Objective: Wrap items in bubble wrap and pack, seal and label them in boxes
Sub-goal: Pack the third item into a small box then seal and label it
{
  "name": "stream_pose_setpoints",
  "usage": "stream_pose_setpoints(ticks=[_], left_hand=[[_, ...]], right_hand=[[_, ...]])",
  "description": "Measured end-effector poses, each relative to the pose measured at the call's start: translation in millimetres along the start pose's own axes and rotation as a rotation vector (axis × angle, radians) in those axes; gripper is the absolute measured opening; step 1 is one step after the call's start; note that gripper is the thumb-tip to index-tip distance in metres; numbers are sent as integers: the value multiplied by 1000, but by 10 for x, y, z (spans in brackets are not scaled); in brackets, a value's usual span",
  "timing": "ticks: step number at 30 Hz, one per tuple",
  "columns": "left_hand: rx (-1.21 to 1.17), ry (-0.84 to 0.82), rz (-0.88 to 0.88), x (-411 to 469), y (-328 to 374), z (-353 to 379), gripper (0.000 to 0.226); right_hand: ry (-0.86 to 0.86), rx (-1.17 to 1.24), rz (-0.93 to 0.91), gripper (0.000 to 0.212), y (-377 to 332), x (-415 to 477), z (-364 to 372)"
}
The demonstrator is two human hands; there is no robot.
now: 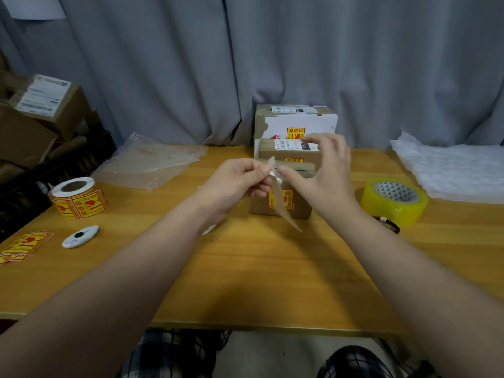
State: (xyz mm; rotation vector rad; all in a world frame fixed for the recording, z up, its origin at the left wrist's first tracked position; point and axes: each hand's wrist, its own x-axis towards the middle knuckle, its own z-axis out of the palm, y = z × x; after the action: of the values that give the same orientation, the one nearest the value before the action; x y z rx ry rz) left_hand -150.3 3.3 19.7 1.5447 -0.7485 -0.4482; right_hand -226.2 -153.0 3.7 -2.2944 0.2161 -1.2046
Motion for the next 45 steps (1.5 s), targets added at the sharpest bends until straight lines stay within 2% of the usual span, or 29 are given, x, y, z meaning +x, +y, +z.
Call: stream_pose_setpoints(ticks=[1, 3, 5, 7, 13, 24, 35, 41, 45], left_hand=[[-20, 33, 24, 8, -6, 18, 15], [-79, 65, 64, 25, -20, 54, 16], [-114, 67, 98, 24, -36, 80, 17], [-143, 67, 122, 1, -54, 86, 16], [-212, 76, 125, -45, -96, 57, 13], [-208, 77, 130, -51, -123, 40, 9], [-199, 87, 143, -72, -106, 51, 10], [-38, 111, 224, -99, -110, 53, 12], [57, 122, 258, -109, -105, 39, 11]], right_hand=[[43, 64, -78, 39, -19, -16, 20], [17, 215, -178, 23, -84, -82, 72], [-38, 344, -179, 23, -137, -164, 126], [-23, 400, -141, 24, -145, -202, 149], [-25, 421, -110, 27, -113, -223, 153], [-24, 385, -178, 22, -103, -197, 191], [-44, 425, -95, 19, -139, -199, 180], [-136, 573, 25, 15, -207, -218, 121], [-151, 557, 28, 14, -188, -211, 117]])
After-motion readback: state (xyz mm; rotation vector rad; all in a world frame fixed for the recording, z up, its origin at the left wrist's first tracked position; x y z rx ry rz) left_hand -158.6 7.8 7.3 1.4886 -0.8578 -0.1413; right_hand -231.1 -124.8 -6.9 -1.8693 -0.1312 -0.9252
